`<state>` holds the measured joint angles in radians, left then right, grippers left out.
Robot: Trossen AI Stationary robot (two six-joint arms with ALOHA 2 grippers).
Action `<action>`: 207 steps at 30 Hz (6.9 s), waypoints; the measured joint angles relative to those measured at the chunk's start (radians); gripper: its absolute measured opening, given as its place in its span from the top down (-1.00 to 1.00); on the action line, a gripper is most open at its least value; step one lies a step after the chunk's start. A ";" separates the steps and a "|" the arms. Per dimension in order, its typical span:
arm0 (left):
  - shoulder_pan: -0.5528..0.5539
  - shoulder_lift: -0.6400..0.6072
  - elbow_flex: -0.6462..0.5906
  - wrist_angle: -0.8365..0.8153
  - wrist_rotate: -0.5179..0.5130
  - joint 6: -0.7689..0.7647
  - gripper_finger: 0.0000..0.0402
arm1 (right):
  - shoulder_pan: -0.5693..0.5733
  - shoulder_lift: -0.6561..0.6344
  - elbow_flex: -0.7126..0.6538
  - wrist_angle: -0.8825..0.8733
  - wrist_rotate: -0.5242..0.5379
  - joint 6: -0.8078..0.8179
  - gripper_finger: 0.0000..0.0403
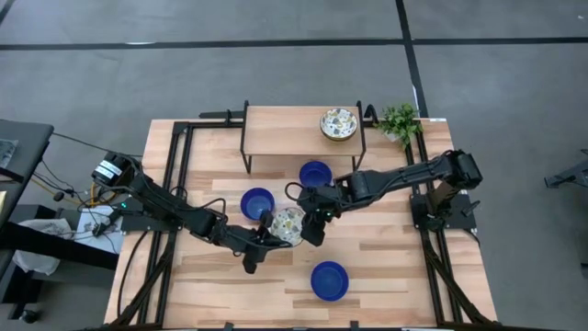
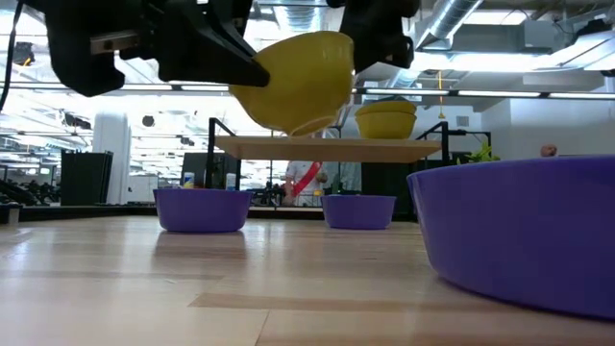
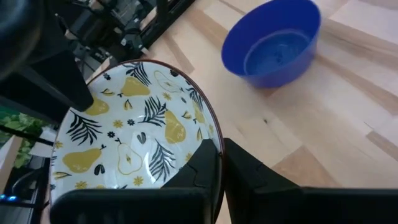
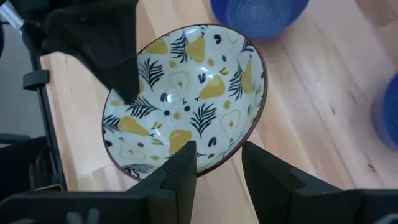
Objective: Pick & Place Mini bowls
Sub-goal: Stack the yellow patterned bowl on the yellow patterned bowl on the shelf, then put the top left blue bowl on the shelf
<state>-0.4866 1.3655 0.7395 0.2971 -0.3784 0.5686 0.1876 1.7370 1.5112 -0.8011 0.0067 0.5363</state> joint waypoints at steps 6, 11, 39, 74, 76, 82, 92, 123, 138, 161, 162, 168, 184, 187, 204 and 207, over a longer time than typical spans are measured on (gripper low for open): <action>0.016 0.000 0.000 0.032 -0.018 0.000 0.94 | -0.027 0.000 0.000 0.003 0.000 0.015 0.41; 0.030 0.000 0.000 0.052 -0.018 0.033 0.94 | -0.048 0.000 -0.001 0.000 0.000 0.024 0.42; 0.064 -0.003 0.038 0.122 0.088 0.165 0.86 | -0.091 0.002 -0.001 -0.026 -0.040 0.062 0.98; 0.081 -0.343 -0.204 0.068 0.011 -0.317 0.48 | -0.160 -0.288 0.106 -0.363 0.130 0.040 1.00; 0.097 -0.378 -0.238 0.077 0.011 -0.345 0.48 | -0.207 -0.327 0.107 -0.366 0.131 0.040 1.00; 0.147 -0.426 -0.317 0.154 0.011 -0.385 0.48 | -0.395 -0.403 0.107 -0.374 0.095 0.024 1.00; 0.242 -0.425 -0.344 0.169 0.116 -0.426 0.48 | -0.705 -0.387 0.107 -0.331 -0.039 -0.077 1.00; 0.362 -0.351 -0.343 0.290 0.152 -0.655 0.48 | -0.989 -0.028 0.366 -0.482 -0.166 -0.231 1.00; 0.362 -0.351 -0.343 0.301 0.151 -0.653 0.48 | -0.986 -0.029 0.367 -0.530 -0.159 -0.225 1.00; 0.362 -0.351 -0.343 0.302 0.152 -0.653 0.48 | -0.972 -0.030 0.367 -0.531 -0.158 -0.220 0.79; 0.362 -0.351 -0.343 0.302 0.152 -0.653 0.48 | -0.972 -0.030 0.367 -0.531 -0.158 -0.220 0.78; 0.362 -0.351 -0.343 0.302 0.152 -0.653 0.48 | -0.972 -0.030 0.367 -0.531 -0.158 -0.228 0.77; 0.362 -0.351 -0.343 0.302 0.152 -0.652 0.48 | -0.972 -0.030 0.367 -0.535 -0.086 -0.231 0.77; 0.362 -0.351 -0.343 0.302 0.152 -0.652 0.48 | -0.972 -0.030 0.367 -0.557 -0.059 -0.242 0.77; 0.362 -0.350 -0.343 0.287 0.152 -0.652 0.48 | -0.914 -0.036 0.365 -0.562 0.108 -0.335 0.77; 0.362 -0.350 -0.343 0.273 0.152 -0.652 0.48 | -0.891 -0.071 0.365 -0.478 0.126 -0.355 0.77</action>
<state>-0.1249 1.0156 0.3962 0.5705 -0.2267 -0.0838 -0.7032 1.6657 1.8763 -1.2791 0.1331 0.1809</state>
